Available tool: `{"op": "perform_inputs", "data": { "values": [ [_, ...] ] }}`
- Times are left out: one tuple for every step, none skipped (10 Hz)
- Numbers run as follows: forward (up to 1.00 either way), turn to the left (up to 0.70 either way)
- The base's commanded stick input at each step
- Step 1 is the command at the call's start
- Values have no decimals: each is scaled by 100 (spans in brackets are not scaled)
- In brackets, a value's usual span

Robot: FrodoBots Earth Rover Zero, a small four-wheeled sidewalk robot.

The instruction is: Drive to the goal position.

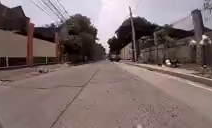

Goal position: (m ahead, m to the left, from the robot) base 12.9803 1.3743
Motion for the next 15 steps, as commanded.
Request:
{"op": "perform_inputs", "data": {
  "values": [
    [100, 3],
    [100, 3],
    [100, 3],
    [100, 3],
    [100, 3],
    [100, 3],
    [100, 3],
    [100, 3],
    [100, 3],
    [100, 3],
    [100, 3],
    [100, 43],
    [100, 43],
    [100, 43],
    [100, 43]
  ]
}}
